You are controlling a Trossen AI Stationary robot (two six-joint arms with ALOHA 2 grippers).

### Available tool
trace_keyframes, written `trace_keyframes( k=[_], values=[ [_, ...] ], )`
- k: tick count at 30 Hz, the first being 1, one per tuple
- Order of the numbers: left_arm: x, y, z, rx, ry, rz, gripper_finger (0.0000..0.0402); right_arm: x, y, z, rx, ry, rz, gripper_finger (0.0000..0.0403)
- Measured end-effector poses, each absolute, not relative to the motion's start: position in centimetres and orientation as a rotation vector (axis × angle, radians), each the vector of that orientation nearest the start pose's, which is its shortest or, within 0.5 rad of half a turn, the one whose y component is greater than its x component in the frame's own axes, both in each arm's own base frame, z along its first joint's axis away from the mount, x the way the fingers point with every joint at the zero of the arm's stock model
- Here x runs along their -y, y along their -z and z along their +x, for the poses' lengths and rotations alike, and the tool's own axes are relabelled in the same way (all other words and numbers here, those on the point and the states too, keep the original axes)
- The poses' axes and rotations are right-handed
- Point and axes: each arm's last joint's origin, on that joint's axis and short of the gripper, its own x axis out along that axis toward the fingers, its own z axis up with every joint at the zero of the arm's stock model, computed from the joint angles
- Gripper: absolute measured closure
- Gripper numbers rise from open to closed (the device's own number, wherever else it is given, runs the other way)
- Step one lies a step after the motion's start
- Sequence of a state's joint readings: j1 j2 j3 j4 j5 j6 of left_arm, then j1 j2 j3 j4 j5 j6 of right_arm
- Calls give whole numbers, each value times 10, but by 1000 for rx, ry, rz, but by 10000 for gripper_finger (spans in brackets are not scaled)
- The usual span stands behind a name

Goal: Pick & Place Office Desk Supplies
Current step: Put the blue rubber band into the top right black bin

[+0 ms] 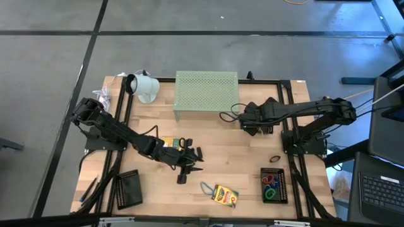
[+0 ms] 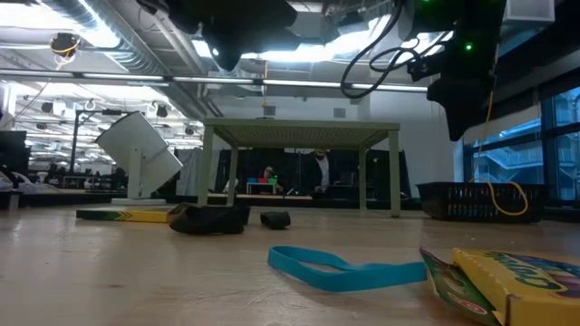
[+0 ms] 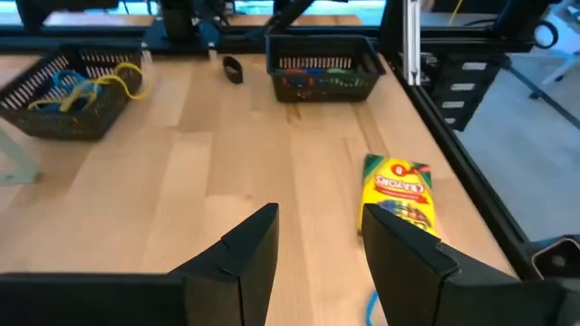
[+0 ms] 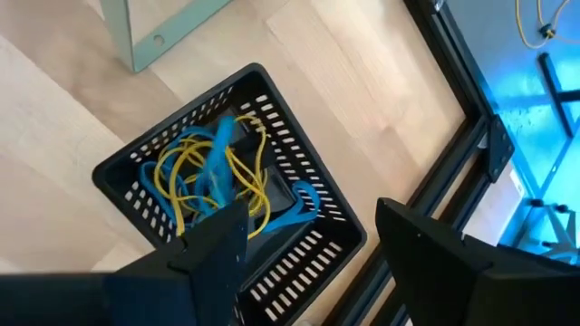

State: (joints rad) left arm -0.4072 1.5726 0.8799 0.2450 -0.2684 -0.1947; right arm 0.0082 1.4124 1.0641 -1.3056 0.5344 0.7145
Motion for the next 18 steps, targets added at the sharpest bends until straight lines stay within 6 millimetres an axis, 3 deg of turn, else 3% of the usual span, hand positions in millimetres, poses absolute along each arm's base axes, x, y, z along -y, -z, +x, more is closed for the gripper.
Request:
trace_keyframes(
  k=[7,10,18],
  values=[
    [125,-213,308,-461,92,-37,247,13,-244,222,-1328,953,143,158],
    [124,-209,307,-499,107,44,247,9,-244,224,-1314,942,207,158],
    [133,-176,319,-562,358,143,253,-7,-243,239,-1201,818,328,158]
  ],
)
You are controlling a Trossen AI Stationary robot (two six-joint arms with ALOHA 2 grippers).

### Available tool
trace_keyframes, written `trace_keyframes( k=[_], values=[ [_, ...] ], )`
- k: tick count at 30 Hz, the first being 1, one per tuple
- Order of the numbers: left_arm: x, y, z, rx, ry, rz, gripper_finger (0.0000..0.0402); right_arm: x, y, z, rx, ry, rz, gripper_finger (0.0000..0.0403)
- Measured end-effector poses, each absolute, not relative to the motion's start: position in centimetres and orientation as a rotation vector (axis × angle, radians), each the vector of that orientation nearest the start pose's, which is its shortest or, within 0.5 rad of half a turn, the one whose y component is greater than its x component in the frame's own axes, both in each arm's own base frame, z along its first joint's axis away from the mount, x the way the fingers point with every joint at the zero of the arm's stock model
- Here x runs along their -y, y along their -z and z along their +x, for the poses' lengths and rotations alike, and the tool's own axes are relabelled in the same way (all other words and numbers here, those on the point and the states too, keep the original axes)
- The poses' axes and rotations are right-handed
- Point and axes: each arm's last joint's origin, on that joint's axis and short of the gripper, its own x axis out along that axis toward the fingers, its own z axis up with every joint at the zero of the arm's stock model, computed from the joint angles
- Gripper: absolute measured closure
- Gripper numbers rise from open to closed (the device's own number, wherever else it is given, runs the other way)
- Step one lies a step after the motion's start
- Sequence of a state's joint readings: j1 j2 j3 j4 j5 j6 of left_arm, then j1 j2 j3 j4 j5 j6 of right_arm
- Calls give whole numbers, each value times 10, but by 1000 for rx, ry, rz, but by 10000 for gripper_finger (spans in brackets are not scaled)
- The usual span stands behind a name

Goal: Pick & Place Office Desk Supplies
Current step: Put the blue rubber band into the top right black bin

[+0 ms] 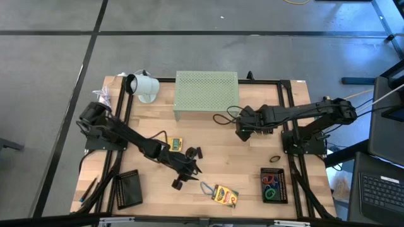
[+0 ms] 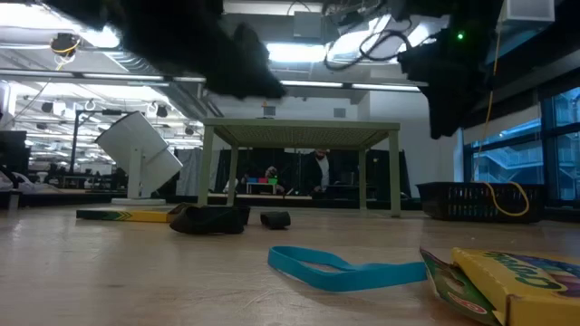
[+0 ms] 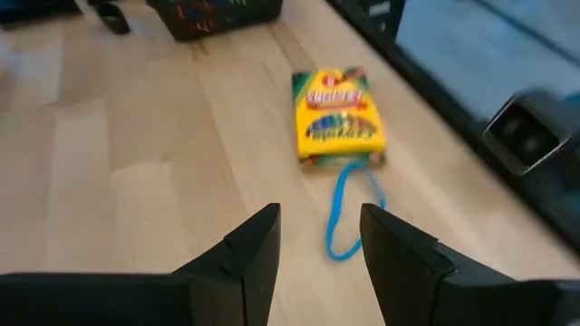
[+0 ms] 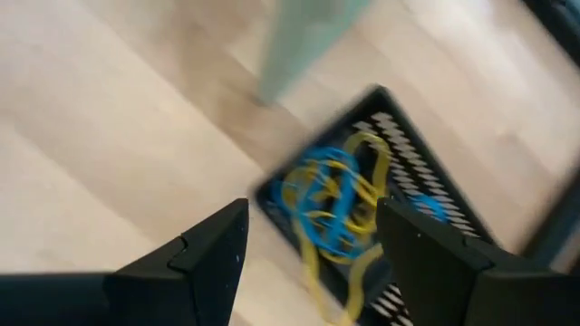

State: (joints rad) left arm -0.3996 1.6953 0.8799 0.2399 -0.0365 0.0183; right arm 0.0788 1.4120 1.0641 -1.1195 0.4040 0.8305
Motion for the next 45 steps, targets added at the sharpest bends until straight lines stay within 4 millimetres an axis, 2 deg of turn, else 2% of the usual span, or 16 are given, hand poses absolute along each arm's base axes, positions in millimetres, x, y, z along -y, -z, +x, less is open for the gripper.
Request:
trace_keyframes(
  k=[5,10,16,20,26,34,45],
  values=[
    [136,-145,327,-603,386,260,254,-18,-245,248,-1114,750,353,158],
    [139,-121,334,-605,396,259,244,-27,-246,254,-1050,698,368,158],
    [147,-107,339,-552,486,211,207,-34,-248,257,-1018,663,371,158],
    [151,-95,346,-575,525,178,180,-35,-248,258,-1006,656,373,158],
    [154,-90,358,-571,516,183,173,-36,-248,259,-996,653,381,158],
    [145,-86,358,-680,470,119,220,-42,-248,258,-995,634,374,158],
    [148,-85,356,-660,487,186,358,-51,-249,257,-994,607,365,158]
  ],
)
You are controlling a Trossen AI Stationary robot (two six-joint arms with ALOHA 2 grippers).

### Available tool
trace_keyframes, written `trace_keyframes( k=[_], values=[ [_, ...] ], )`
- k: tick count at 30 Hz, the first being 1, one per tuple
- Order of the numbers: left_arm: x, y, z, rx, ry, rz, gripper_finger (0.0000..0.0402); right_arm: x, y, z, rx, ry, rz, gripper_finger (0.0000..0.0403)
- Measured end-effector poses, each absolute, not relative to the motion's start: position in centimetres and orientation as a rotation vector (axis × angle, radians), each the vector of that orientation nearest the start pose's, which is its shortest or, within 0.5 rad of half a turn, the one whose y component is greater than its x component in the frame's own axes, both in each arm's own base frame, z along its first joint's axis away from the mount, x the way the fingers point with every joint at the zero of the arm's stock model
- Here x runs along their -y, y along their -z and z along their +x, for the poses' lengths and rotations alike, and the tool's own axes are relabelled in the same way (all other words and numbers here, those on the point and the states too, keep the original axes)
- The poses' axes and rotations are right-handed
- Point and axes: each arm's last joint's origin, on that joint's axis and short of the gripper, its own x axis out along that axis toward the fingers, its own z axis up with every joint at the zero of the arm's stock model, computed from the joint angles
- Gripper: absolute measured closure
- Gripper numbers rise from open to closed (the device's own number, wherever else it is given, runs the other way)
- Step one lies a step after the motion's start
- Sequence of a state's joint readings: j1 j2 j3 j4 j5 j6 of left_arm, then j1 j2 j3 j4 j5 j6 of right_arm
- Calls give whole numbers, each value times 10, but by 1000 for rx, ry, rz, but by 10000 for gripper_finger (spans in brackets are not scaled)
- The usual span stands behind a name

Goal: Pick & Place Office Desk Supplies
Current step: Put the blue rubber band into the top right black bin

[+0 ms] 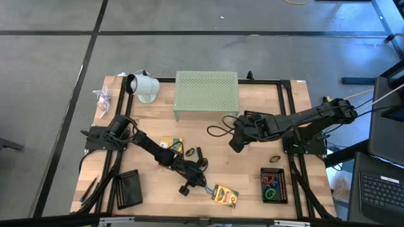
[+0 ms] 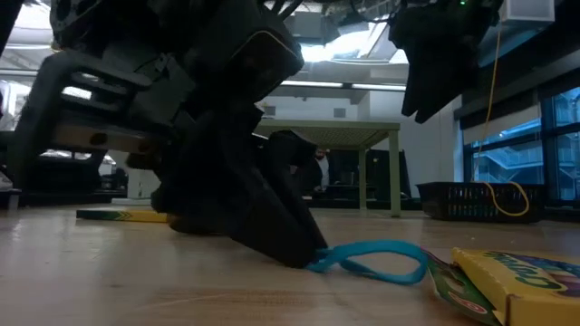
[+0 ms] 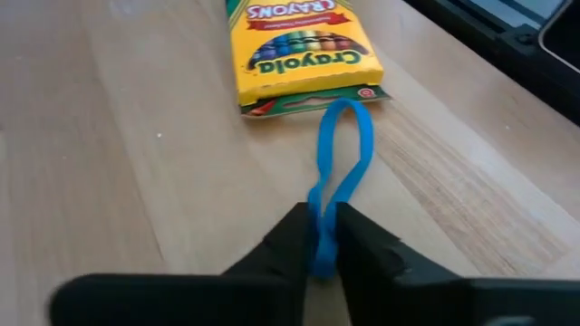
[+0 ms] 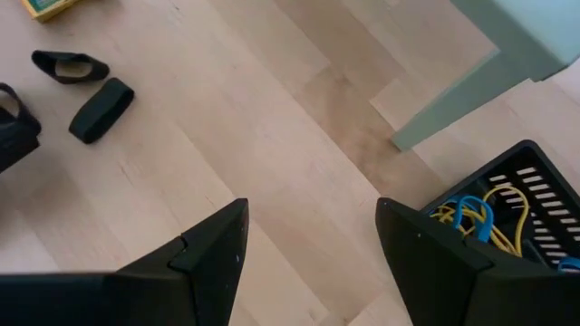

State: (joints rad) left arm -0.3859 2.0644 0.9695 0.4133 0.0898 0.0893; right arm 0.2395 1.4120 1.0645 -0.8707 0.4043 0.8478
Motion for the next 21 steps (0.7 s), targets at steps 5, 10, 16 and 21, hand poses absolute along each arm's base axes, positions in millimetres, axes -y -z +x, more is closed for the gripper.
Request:
trace_keyframes(
  k=[5,10,16,21],
  values=[
    [149,-86,357,-638,498,191,395,-54,-249,256,-973,629,377,158],
    [150,-95,355,-624,477,203,397,-57,-249,256,-965,615,378,158],
    [145,-128,354,-558,382,220,398,-65,-253,264,-892,542,380,158],
    [139,-160,348,-521,270,259,398,-80,-261,273,-789,389,321,158]
  ],
)
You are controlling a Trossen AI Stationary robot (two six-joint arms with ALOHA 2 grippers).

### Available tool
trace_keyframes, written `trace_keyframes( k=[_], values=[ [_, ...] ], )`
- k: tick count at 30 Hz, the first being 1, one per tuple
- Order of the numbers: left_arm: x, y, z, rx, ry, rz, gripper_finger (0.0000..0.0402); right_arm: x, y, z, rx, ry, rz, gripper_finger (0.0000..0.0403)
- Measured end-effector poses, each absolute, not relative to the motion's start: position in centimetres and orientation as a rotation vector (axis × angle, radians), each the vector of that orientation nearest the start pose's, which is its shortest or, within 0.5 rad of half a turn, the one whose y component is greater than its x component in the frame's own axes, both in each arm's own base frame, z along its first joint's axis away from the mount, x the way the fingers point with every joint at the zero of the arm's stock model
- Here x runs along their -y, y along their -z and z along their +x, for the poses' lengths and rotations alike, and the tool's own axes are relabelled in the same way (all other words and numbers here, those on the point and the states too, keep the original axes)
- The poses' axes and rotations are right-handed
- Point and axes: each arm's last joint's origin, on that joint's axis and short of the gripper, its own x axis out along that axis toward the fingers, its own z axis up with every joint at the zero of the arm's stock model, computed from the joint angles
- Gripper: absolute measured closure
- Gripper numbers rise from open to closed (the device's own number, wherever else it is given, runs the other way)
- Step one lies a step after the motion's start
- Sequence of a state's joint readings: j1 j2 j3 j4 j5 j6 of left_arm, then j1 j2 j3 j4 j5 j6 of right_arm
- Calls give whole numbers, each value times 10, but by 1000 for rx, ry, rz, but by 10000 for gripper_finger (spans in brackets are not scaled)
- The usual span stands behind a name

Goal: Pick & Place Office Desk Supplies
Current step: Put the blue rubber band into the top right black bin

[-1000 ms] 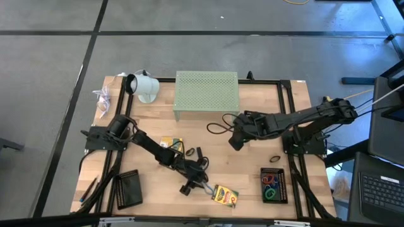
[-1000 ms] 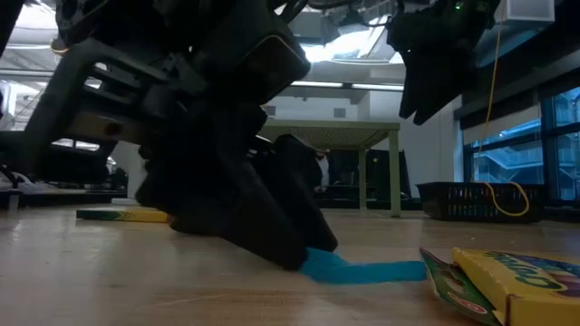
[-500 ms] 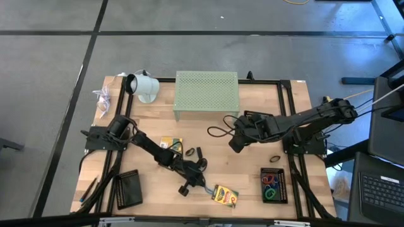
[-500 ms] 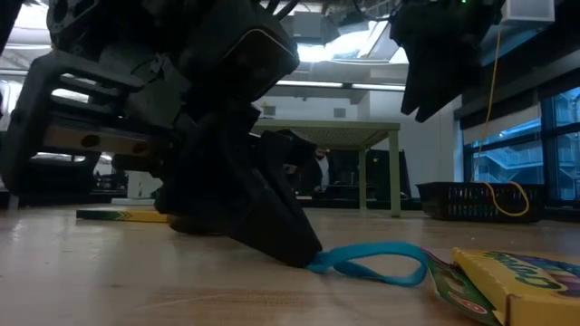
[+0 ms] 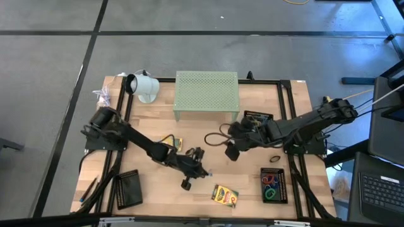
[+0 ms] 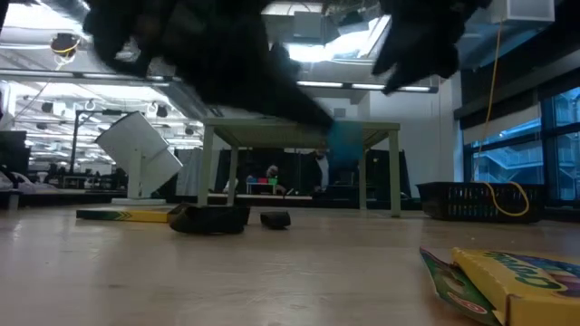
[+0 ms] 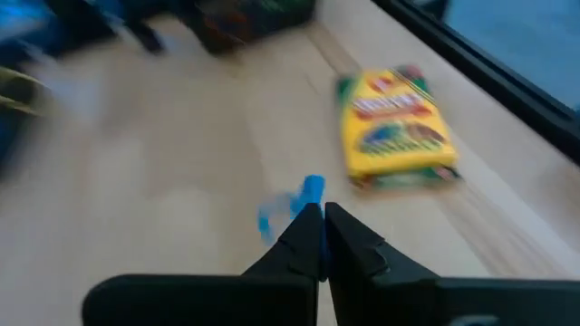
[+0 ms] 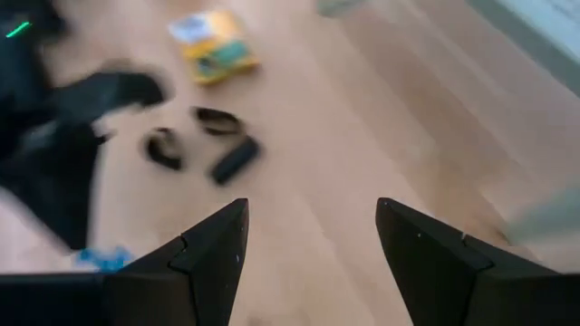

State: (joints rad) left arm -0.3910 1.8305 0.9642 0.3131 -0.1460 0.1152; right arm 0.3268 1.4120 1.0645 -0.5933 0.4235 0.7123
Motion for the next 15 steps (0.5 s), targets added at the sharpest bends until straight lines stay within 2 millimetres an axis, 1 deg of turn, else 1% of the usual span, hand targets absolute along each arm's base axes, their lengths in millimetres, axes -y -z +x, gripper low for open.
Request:
trace_keyframes(
  k=[5,9,12,15],
  values=[
    [135,-198,336,-441,146,388,398,-96,-267,278,-745,207,286,158],
    [130,-228,329,-351,73,440,398,-108,-272,278,-715,88,270,158],
    [125,-243,324,-306,43,447,398,-116,-275,279,-680,27,240,158],
    [122,-254,321,-270,36,457,398,-120,-278,280,-643,-14,197,158]
  ],
)
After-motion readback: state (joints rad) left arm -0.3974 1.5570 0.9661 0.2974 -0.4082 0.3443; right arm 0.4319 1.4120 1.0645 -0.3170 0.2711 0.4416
